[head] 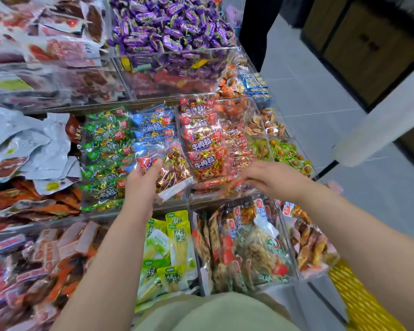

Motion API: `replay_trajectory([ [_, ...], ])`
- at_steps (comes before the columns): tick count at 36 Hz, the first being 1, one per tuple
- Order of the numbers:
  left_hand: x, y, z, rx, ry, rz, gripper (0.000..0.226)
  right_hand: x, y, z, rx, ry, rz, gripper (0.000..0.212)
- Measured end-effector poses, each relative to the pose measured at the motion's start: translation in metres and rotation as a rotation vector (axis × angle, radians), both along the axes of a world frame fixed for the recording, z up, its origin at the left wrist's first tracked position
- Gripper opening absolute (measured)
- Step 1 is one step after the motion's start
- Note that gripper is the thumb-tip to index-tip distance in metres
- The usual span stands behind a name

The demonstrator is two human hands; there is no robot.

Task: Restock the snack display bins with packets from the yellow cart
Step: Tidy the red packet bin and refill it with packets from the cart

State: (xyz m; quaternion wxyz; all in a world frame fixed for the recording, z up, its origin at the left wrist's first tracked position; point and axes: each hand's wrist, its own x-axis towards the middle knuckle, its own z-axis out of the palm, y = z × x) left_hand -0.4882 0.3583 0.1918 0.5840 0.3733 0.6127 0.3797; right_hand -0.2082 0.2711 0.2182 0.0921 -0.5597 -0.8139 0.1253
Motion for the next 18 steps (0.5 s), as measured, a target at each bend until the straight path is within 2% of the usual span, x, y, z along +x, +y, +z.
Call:
replay_trajectory([
  [5, 0.0, 0.002, 0.002, 0.05, -0.046, 0.009, 0.067, -0.01, 0.013, 0.0, 0.0, 0.021, -0.057, 0.031],
  [9, -0.005, 0.003, 0.007, 0.062, -0.053, -0.011, 0.065, -0.011, 0.017, 0.008, 0.062, 0.008, -0.026, 0.027],
  [11, -0.007, 0.004, 0.008, 0.066, -0.058, -0.029, 0.074, -0.015, 0.019, 0.012, 0.09, -0.023, 0.003, 0.026],
  [14, -0.006, 0.005, 0.009, 0.092, -0.051, -0.058, 0.073, -0.022, 0.025, 0.018, 0.129, -0.075, 0.022, 0.026],
  [18, -0.007, 0.007, 0.008, 0.071, -0.05, -0.053, 0.086, -0.033, 0.035, 0.015, 0.049, -0.214, 0.054, 0.028],
])
